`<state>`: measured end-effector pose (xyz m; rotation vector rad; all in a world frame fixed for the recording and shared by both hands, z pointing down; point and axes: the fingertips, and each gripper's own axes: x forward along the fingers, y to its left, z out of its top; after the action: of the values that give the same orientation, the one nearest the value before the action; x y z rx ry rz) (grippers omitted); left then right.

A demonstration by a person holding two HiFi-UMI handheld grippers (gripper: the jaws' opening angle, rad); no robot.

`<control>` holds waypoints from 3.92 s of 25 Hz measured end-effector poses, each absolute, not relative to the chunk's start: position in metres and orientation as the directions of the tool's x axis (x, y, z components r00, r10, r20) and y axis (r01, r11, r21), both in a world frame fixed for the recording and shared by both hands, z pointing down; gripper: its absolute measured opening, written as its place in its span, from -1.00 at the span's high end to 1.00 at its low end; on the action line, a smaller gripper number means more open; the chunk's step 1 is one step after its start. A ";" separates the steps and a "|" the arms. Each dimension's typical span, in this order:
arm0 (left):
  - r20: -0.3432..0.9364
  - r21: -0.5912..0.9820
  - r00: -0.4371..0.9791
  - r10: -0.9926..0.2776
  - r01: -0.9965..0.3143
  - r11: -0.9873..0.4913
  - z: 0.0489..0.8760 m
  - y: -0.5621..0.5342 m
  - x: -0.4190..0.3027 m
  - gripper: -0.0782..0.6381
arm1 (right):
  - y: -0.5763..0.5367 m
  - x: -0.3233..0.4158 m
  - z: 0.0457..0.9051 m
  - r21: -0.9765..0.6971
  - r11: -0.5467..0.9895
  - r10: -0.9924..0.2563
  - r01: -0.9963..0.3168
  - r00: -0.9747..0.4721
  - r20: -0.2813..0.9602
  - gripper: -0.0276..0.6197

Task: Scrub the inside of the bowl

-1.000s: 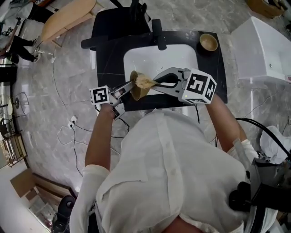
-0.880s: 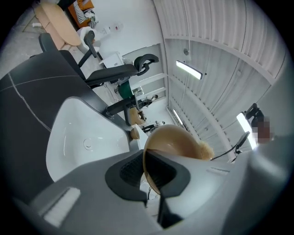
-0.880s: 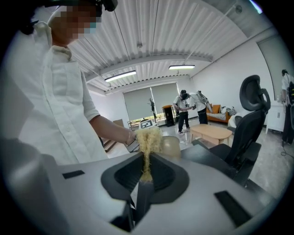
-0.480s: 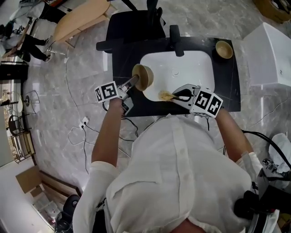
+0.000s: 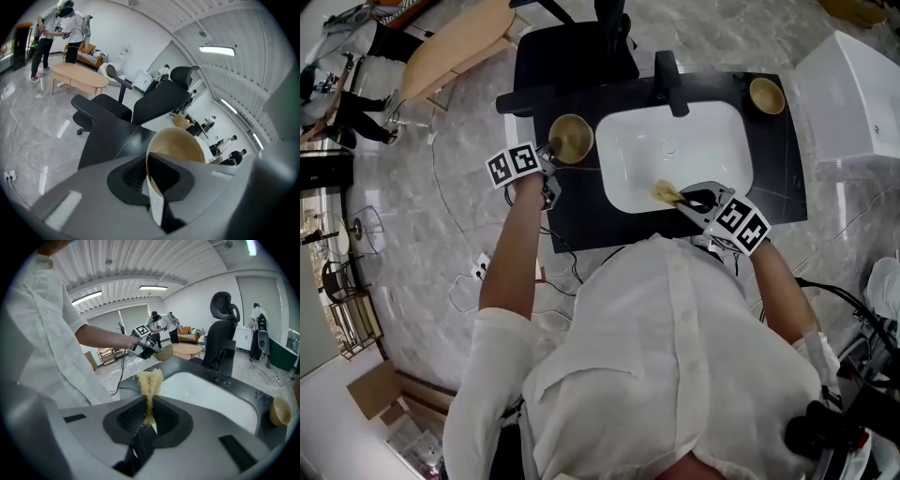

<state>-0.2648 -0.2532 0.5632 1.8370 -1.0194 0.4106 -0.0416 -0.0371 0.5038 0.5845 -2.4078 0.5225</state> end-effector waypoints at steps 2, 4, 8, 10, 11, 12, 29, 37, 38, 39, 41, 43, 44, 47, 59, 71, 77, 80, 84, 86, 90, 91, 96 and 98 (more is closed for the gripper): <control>0.695 0.532 0.556 -0.455 -0.824 -0.194 0.576 -0.269 -0.273 0.74 | -0.037 -0.042 0.508 -0.223 0.810 -0.297 -0.542 -0.708 0.641 0.81; 0.731 0.487 0.517 -0.447 -0.853 -0.190 0.588 -0.285 -0.281 0.74 | -0.037 -0.042 0.511 -0.225 0.794 -0.312 -0.565 -0.696 0.647 0.81; 0.796 0.414 0.455 -0.400 -0.891 -0.189 0.615 -0.305 -0.287 0.74 | -0.036 -0.039 0.514 -0.239 0.753 -0.340 -0.613 -0.674 0.656 0.81; 0.814 0.395 0.434 -0.386 -0.901 -0.180 0.625 -0.313 -0.289 0.74 | -0.036 -0.038 0.514 -0.245 0.742 -0.345 -0.624 -0.668 0.659 0.81; 0.818 0.390 0.426 -0.387 -0.905 -0.173 0.628 -0.318 -0.290 0.74 | -0.036 -0.038 0.515 -0.245 0.739 -0.346 -0.627 -0.665 0.662 0.81; 0.821 0.385 0.419 -0.388 -0.908 -0.166 0.631 -0.323 -0.291 0.74 | -0.037 -0.037 0.516 -0.244 0.737 -0.346 -0.630 -0.662 0.665 0.81; 0.855 0.339 0.361 -0.372 -0.932 -0.126 0.651 -0.335 -0.298 0.72 | -0.035 -0.033 0.521 -0.261 0.742 -0.310 -0.617 -0.661 0.683 0.81; 0.843 0.304 0.333 -0.423 -0.943 -0.135 0.632 -0.334 -0.300 0.60 | -0.039 -0.023 0.520 -0.271 0.758 -0.299 -0.593 -0.685 0.664 0.81; 0.839 0.292 0.324 -0.437 -0.946 -0.141 0.627 -0.333 -0.301 0.60 | -0.040 -0.022 0.520 -0.271 0.763 -0.296 -0.587 -0.690 0.661 0.81; 0.834 0.277 0.313 -0.454 -0.950 -0.146 0.620 -0.331 -0.303 0.59 | -0.039 -0.021 0.520 -0.272 0.768 -0.292 -0.580 -0.695 0.657 0.81; 0.821 0.242 0.286 -0.494 -0.958 -0.151 0.605 -0.325 -0.306 0.59 | -0.038 -0.019 0.520 -0.272 0.780 -0.282 -0.564 -0.704 0.652 0.81; 0.803 0.212 0.262 -0.535 -0.965 -0.154 0.588 -0.315 -0.306 0.59 | -0.037 -0.014 0.517 -0.270 0.790 -0.277 -0.551 -0.713 0.645 0.81; 0.794 0.201 0.255 -0.552 -0.967 -0.158 0.580 -0.307 -0.304 0.59 | -0.037 -0.011 0.514 -0.267 0.794 -0.277 -0.546 -0.717 0.640 0.81; 0.756 0.213 0.290 -0.586 -0.957 -0.198 0.554 -0.277 -0.288 0.60 | -0.034 -0.004 0.503 -0.256 0.816 -0.274 -0.518 -0.737 0.618 0.81; 0.542 0.460 0.705 -0.457 -0.704 -0.541 0.487 -0.070 -0.085 0.77 | -0.006 0.049 0.480 -0.207 0.897 -0.212 -0.390 -0.792 0.572 0.81; 0.506 0.453 0.790 -0.346 -0.584 -0.674 0.470 0.020 0.052 0.77 | 0.019 0.095 0.477 -0.237 0.913 -0.177 -0.332 -0.845 0.504 0.81; 0.483 0.430 0.815 -0.321 -0.540 -0.724 0.455 0.011 0.062 0.77 | 0.020 0.096 0.466 -0.217 0.901 -0.227 -0.374 -0.836 0.499 0.81; 0.468 0.430 0.825 -0.317 -0.526 -0.733 0.448 0.009 0.058 0.77 | 0.022 0.091 0.460 -0.206 0.901 -0.236 -0.381 -0.831 0.503 0.81; 0.461 0.423 0.819 -0.342 -0.542 -0.727 0.444 0.010 0.044 0.77 | 0.025 0.080 0.454 -0.187 0.907 -0.244 -0.378 -0.831 0.500 0.81; 0.464 0.420 0.811 -0.357 -0.556 -0.717 0.444 0.014 0.036 0.77 | 0.029 0.074 0.453 -0.180 0.910 -0.241 -0.373 -0.831 0.501 0.81; 0.465 0.430 0.796 -0.388 -0.586 -0.687 0.448 0.018 0.016 0.77 | 0.038 0.064 0.453 -0.162 0.914 -0.249 -0.373 -0.827 0.503 0.81; 0.458 0.438 0.797 -0.394 -0.588 -0.680 0.448 0.019 0.012 0.77 | 0.039 0.062 0.454 -0.160 0.912 -0.253 -0.377 -0.826 0.504 0.81; 0.439 0.453 0.798 -0.413 -0.594 -0.665 0.446 0.020 -0.007 0.77 | 0.041 0.054 0.454 -0.157 0.904 -0.267 -0.398 -0.812 0.520 0.81; 0.440 0.451 0.793 -0.420 -0.600 -0.660 0.446 0.021 -0.014 0.77 | 0.041 0.050 0.455 -0.149 0.905 -0.267 -0.398 -0.805 0.529 0.81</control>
<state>-0.0139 0.0208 0.4464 2.3868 -0.7544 0.4000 0.0496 0.0406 0.4555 0.4794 -2.5543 0.3459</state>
